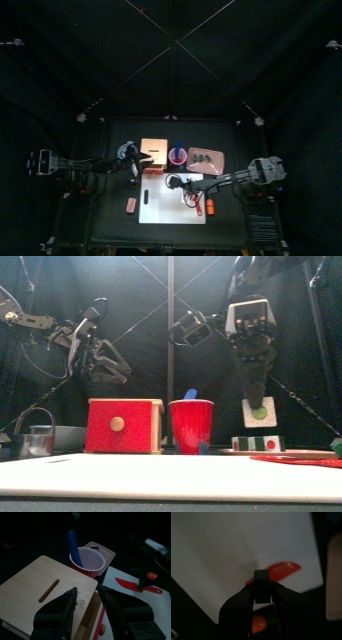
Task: Place sushi on board then cut the sushi with the knife then place the pieces on the plate
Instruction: Place the 4 sushi pieces on the plate
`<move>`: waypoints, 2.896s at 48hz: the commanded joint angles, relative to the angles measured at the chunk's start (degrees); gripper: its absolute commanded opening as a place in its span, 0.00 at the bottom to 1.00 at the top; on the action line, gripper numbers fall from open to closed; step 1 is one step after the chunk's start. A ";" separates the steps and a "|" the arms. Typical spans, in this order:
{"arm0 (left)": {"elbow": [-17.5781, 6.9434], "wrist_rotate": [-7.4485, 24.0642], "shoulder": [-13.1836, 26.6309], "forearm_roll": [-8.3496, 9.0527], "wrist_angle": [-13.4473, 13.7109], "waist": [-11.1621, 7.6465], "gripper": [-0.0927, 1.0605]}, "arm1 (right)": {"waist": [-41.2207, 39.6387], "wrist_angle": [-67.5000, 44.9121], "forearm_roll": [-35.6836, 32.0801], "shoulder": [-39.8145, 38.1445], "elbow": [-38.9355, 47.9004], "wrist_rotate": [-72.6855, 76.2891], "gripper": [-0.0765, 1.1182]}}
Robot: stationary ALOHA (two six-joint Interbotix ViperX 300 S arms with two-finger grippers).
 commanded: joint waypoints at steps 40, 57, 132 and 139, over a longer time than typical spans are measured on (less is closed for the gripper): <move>-1.93 0.09 -1.76 8.53 -1.49 0.09 0.76 | -38.50 -16.44 -9.58 -24.08 30.06 25.05 0.54; -1.67 -0.09 -1.67 8.44 -1.49 -0.18 0.76 | -39.11 -19.60 -8.35 -19.78 30.32 24.87 0.72; -2.20 -0.18 -1.76 10.02 -3.96 -0.70 0.76 | -21.80 -85.25 -45.35 -36.39 41.22 18.46 0.72; -2.11 0.00 -1.76 10.02 -3.96 -1.32 0.76 | -21.88 -85.96 -46.32 -36.39 41.66 18.63 0.72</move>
